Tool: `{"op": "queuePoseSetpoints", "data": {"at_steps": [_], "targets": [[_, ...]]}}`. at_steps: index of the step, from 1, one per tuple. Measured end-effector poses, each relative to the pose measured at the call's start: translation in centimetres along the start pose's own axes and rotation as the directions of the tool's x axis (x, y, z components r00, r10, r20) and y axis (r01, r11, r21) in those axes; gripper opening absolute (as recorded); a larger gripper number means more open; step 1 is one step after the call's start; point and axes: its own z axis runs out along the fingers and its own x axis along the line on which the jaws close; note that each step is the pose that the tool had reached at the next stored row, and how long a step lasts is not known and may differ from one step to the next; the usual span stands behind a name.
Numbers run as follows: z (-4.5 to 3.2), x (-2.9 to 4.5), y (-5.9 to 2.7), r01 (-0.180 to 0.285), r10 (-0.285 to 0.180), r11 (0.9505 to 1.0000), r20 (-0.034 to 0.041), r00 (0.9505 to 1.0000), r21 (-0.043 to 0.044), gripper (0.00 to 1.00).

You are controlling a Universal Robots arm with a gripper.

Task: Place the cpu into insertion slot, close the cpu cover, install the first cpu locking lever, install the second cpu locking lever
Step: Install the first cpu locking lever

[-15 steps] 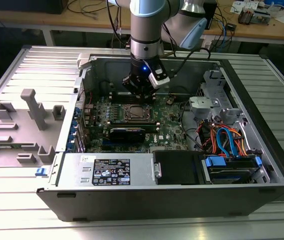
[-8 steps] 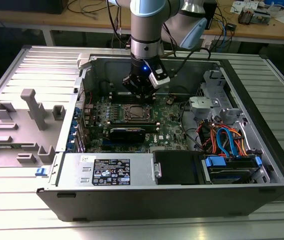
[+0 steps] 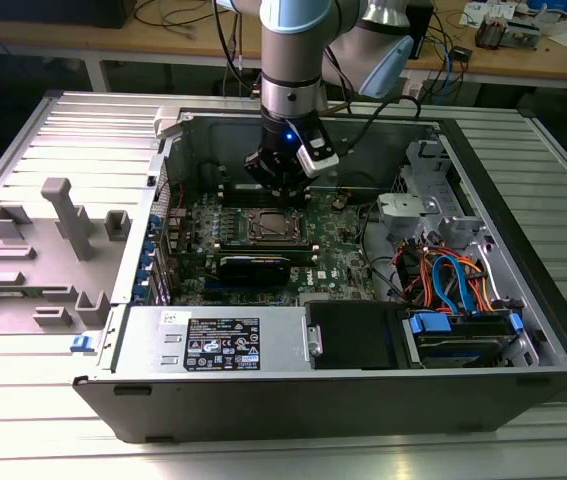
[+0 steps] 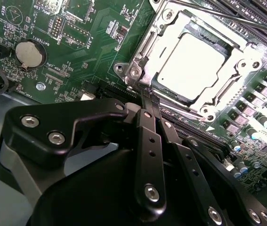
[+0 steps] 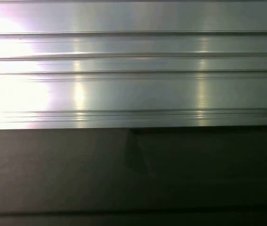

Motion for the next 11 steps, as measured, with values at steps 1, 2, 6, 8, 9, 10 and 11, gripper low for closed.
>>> {"op": "queuePoseSetpoints", "data": {"at_steps": [1,2,6,8,9,10,11], "targets": [[0.0,0.0,0.0,0.0,0.0,1.0,0.0,1.0,0.0,0.11],[0.0,0.0,0.0,0.0,0.0,1.0,0.0,1.0,0.0,0.11],[0.01,0.0,-0.14,0.0,0.0,1.0,0.0001,1.0,-0.0002,0.11],[0.01,0.0,-0.15,0.0,0.0,1.0,-0.0001,1.0,0.0,0.11],[0.01,0.0,-0.16,0.0,0.0,1.0,0.0,1.0,-0.0001,0.11],[0.01,0.0,-0.16,0.0,0.0,1.0,0.0,1.0,0.0,0.11],[0.03,0.0,-0.16,0.0,0.0,1.0,0.0,1.0,0.0001,0.11]]}}
